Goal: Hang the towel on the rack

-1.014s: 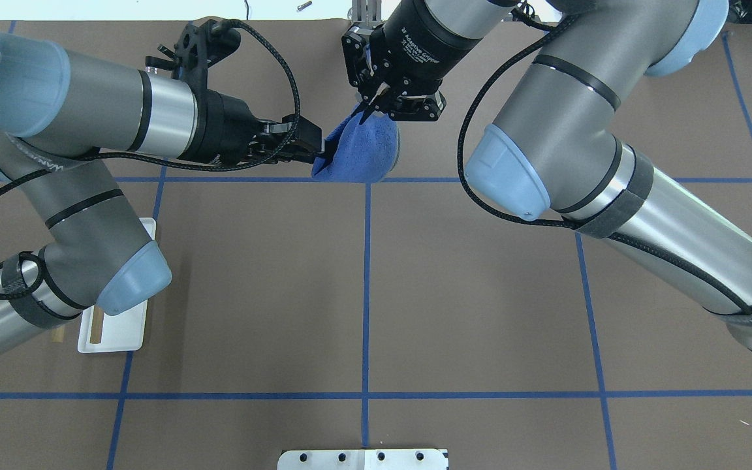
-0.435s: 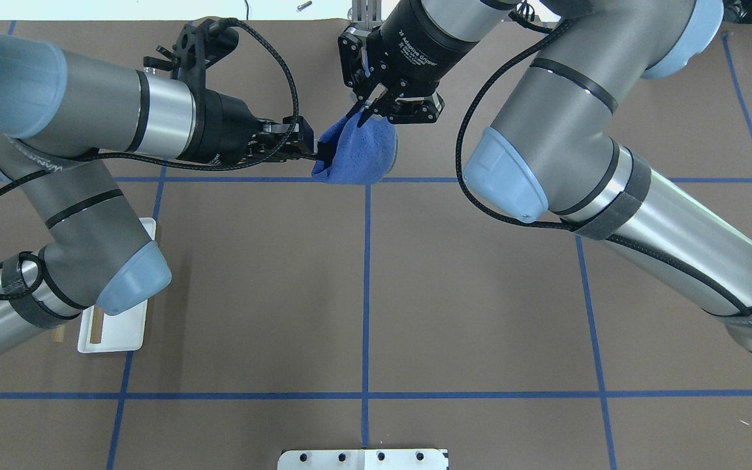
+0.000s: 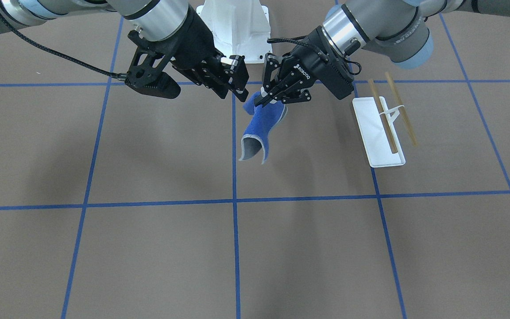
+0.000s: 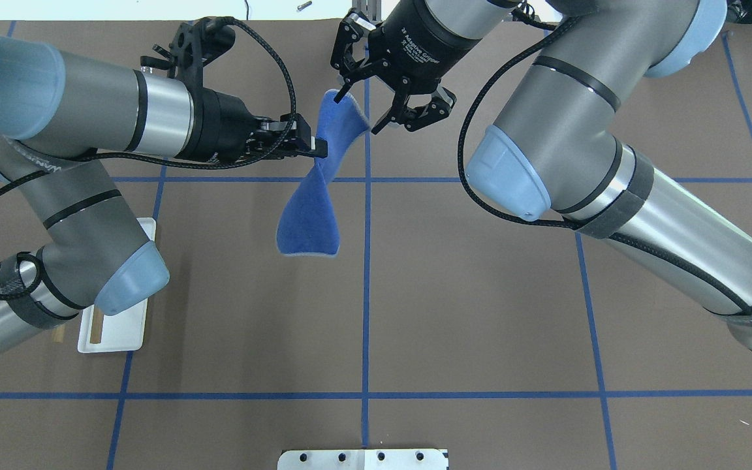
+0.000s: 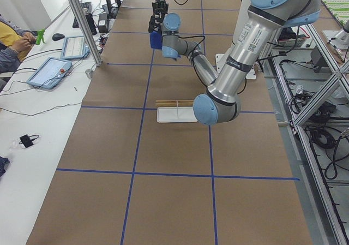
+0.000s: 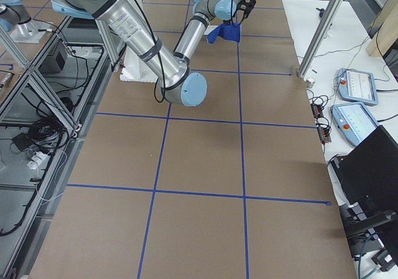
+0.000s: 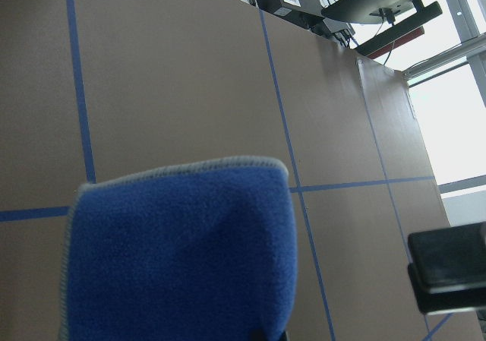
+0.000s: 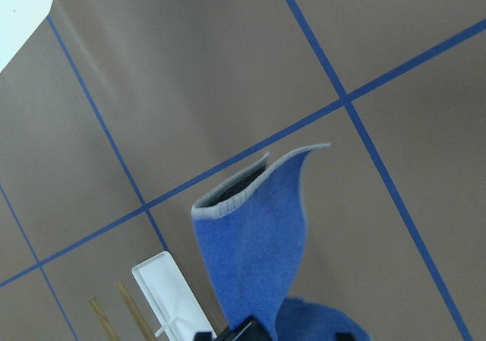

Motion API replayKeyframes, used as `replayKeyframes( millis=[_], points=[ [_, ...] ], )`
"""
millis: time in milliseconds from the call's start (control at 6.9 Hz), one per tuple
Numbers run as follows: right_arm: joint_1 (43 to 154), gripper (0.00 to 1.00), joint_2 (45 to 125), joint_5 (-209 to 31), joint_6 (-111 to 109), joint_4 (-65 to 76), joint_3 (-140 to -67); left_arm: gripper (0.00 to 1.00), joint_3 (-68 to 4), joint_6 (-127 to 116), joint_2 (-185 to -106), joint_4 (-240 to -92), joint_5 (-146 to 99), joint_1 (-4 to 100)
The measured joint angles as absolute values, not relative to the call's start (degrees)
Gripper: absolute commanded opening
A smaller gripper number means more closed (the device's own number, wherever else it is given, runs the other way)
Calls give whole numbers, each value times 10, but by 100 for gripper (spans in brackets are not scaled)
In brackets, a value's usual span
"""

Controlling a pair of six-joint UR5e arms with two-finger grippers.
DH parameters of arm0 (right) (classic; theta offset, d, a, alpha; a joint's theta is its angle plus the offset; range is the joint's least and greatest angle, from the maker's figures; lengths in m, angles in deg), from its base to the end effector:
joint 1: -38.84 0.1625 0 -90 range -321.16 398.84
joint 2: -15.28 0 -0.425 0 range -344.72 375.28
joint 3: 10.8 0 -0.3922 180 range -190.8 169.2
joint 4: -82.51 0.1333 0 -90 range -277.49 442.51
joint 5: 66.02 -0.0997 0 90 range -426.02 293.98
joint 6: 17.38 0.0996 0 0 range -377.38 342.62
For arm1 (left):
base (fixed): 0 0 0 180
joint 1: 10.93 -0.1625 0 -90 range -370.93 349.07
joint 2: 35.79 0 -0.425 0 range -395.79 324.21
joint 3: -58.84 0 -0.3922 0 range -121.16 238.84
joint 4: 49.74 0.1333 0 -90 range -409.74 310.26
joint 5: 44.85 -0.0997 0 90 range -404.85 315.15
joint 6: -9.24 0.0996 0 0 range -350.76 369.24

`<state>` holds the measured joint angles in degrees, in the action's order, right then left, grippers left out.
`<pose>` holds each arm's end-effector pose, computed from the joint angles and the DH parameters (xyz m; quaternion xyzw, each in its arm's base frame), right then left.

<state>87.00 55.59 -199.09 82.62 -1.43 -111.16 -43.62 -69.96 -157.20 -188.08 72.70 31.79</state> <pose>-0.3695 -0.5105 0.0359 -0.1249 -0.5801 0.2040 0.7787 0.3733 -0.4634 0.1504 0.1677 0.6993 -0.0202 0.6946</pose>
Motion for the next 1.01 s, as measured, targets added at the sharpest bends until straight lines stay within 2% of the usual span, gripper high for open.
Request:
replayKeyframes(
  millis=[145, 435, 1014],
  points=[
    [874, 100, 560, -1991, 826, -9, -1112, 0, -437, -691, -1562, -1885, 718, 321],
    [879, 100, 574, -1990, 825, 5, -1112, 0, -454, -677, -1485, -1953, 695, 326],
    [886, 100, 599, -1988, 814, 14, -1115, 0, -437, -676, -1261, -2279, 615, 329]
  ],
)
